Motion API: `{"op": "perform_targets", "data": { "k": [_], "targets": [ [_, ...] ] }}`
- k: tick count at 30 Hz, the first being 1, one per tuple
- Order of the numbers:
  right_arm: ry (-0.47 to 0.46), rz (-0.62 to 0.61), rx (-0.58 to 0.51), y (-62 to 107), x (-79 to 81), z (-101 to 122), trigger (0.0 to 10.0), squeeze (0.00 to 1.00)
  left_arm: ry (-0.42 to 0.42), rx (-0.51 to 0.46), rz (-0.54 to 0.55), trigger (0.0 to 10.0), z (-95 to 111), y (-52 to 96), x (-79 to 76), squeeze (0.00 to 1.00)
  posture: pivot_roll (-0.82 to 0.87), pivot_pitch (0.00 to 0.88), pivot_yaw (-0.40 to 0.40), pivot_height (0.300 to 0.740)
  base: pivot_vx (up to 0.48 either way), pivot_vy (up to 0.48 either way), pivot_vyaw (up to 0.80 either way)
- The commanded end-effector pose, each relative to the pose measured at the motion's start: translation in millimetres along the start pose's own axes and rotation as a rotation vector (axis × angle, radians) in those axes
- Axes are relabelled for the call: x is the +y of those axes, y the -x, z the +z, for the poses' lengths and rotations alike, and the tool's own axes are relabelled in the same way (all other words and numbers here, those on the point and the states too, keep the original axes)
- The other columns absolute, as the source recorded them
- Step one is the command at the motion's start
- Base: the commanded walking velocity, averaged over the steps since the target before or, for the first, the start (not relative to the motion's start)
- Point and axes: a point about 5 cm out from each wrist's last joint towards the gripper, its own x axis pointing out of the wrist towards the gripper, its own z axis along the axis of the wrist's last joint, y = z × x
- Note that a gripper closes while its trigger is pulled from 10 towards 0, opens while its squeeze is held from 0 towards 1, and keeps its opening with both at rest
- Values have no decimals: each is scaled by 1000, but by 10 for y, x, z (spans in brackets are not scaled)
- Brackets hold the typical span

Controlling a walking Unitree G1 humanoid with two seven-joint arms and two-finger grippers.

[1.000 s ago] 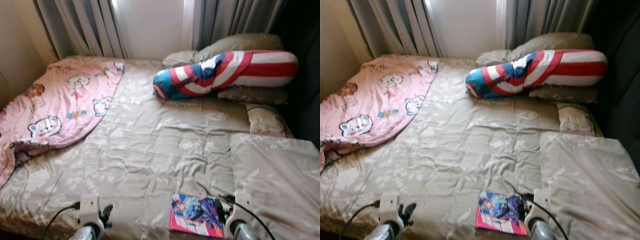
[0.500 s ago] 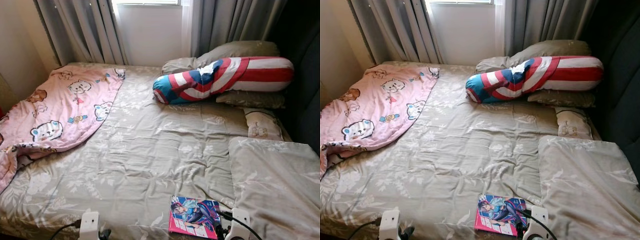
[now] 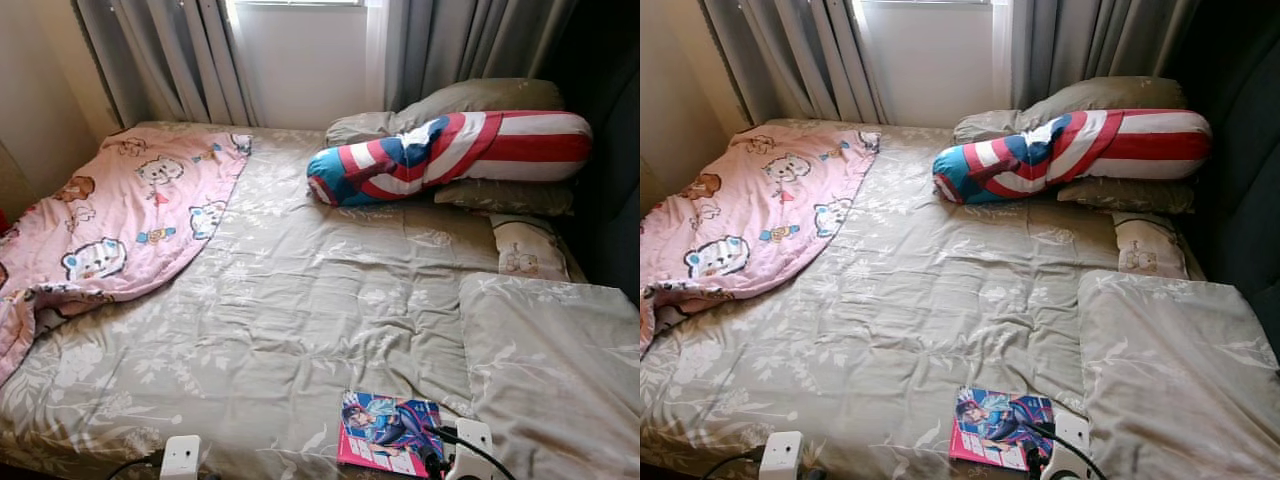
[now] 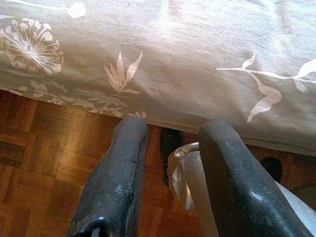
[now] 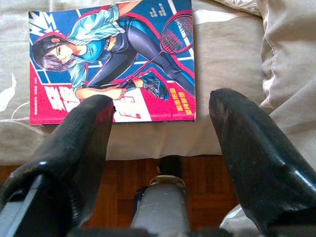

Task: Clean up the room

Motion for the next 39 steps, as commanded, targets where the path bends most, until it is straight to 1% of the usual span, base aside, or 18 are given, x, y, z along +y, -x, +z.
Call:
{"op": "perform_targets", "data": {
  "k": [1, 12, 16, 17, 22, 23, 25, 26, 29, 33, 39],
  "targets": [
    [18, 5, 29, 10, 7, -63, 10000, 0, -19, 29, -6, 10000, -37, 7, 18, 0, -14, 0, 15, 740, 0, 0, 0],
    [40, 19, 47, 18, 22, -109, 10000, 0, -24, 40, -14, 10000, -59, 11, 13, 0, -14, 0, 15, 740, 0, 0, 0],
    [62, 17, 48, 16, 22, -105, 10000, 0, -23, 41, -12, 10000, -61, 11, 12, 0, -13, 0, 12, 740, 0, 0, 0],
    [104, 14, 48, 15, 16, -96, 10000, 0, -35, 40, -15, 10000, -59, 10, 9, 0, -13, 0, 8, 740, 0, 0, 0],
    [160, -5, 36, 14, -12, -71, 10000, 0, -44, 41, -18, 10000, -63, 10, -6, 0, -14, 0, 0, 740, 0, 0, 0],
    [208, -19, 29, 14, -33, -58, 10000, 0, -42, 42, -18, 10000, -67, 9, -13, 0, -14, 0, 0, 740, 0, 0, 0],
    [241, -33, 24, 16, -54, -49, 10000, 0, -42, 42, -20, 10000, -70, 9, -22, 0, -14, 0, -1, 740, 0, 0, 0],
    [228, -42, 15, 17, -72, -39, 10000, 0, -41, 42, -22, 10000, -71, 9, -28, 0, -14, 0, -1, 740, 0, 0, 0],
    [240, -51, 9, 16, -87, -22, 10000, 0, -37, 43, -21, 10000, -73, 9, -30, 0, -16, 0, 0, 740, 0, 0, 0],
    [231, -35, 10, 9, -48, -14, 10000, 0, -26, 36, -20, 10000, -61, 7, -24, 0, -13, 0, 1, 740, 0, 0, 0],
    [280, -27, 40, 12, 5, -76, 10000, 0, -20, 35, -18, 10000, -52, 6, -12, 0, -10, 0, 10, 740, 0, 0, 0]
  ]
}}
